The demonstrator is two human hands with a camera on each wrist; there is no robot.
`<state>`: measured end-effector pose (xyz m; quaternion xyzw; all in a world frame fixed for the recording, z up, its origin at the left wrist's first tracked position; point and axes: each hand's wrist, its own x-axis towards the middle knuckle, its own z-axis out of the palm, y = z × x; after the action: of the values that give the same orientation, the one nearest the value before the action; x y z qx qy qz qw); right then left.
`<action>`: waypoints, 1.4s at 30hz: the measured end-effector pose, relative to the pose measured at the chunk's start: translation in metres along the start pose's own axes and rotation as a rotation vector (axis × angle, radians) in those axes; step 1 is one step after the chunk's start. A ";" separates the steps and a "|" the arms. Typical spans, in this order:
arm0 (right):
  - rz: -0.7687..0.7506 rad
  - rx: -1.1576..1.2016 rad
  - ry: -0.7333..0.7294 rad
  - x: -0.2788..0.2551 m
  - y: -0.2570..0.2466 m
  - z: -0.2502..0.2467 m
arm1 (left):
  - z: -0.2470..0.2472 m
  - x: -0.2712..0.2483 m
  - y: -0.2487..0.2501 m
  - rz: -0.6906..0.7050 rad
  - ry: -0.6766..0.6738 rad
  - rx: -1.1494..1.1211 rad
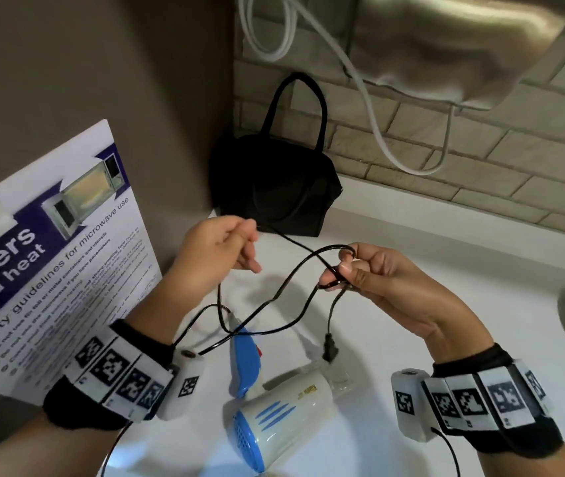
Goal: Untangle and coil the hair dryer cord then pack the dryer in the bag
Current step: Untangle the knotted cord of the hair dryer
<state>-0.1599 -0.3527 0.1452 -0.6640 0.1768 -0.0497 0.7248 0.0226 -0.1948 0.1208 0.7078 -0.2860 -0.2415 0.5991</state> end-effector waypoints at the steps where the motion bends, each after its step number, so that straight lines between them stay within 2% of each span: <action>1: 0.005 0.008 -0.001 0.001 0.001 0.000 | -0.002 0.001 -0.005 -0.021 0.017 0.037; 2: 0.016 0.014 -0.001 0.001 0.002 0.001 | -0.003 0.001 -0.009 -0.014 0.020 0.113; 4: 0.055 0.018 0.010 0.003 0.004 0.004 | -0.001 -0.001 -0.015 0.092 -0.004 0.327; 10: 0.136 0.051 0.035 0.009 0.005 0.016 | 0.016 -0.011 0.003 0.583 -0.289 0.701; 14: 0.146 0.073 0.045 0.008 0.004 0.018 | 0.022 -0.010 0.005 0.605 -0.337 0.680; 17: 0.151 0.097 0.036 0.006 0.006 0.016 | 0.026 -0.012 0.005 0.673 -0.380 0.661; 18: 0.137 0.105 0.042 0.005 0.007 0.015 | 0.027 -0.013 0.004 0.641 -0.363 0.597; 22: 0.069 0.067 0.049 -0.001 0.009 0.007 | 0.017 -0.009 0.002 0.244 -0.159 0.229; 26: 0.094 0.073 0.077 -0.010 0.014 0.002 | 0.000 -0.007 0.000 0.094 -0.021 0.023; 31: 0.126 -0.098 0.083 -0.005 0.029 0.001 | -0.005 -0.005 0.018 0.153 0.008 -0.185; 35: 0.124 -0.101 0.153 0.010 0.039 0.003 | -0.003 -0.004 0.043 0.243 0.042 -0.333; 38: 0.213 -0.034 0.183 0.018 0.051 0.001 | -0.010 -0.001 0.063 0.307 0.075 -0.409; 42: 0.333 -0.022 0.198 0.027 0.070 0.005 | -0.014 0.001 0.080 0.383 0.020 -0.421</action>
<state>-0.1441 -0.3488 0.0720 -0.6252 0.3551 0.0079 0.6950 0.0237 -0.1944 0.2021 0.5031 -0.3523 -0.1711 0.7704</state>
